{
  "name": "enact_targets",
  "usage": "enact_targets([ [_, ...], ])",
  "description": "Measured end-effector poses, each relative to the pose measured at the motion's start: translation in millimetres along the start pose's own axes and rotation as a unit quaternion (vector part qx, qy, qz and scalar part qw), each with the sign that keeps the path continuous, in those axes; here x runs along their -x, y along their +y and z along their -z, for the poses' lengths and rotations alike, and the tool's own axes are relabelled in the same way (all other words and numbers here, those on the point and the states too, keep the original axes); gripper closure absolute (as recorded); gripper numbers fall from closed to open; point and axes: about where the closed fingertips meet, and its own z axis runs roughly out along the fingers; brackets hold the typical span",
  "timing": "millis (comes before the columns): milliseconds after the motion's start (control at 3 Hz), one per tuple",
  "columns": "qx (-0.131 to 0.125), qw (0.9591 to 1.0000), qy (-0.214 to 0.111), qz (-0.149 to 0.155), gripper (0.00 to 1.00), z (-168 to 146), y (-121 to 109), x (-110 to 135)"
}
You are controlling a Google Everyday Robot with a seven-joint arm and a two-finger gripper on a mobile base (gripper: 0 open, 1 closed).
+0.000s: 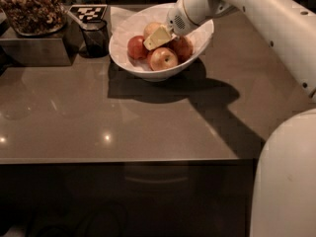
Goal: Pick apple from white bowl
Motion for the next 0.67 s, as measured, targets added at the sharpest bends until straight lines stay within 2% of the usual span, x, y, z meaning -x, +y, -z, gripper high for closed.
enact_targets([
  [667, -0.029, 0.9992, -0.020, -0.016, 0.96, 12.2, -4.2, -0.8],
])
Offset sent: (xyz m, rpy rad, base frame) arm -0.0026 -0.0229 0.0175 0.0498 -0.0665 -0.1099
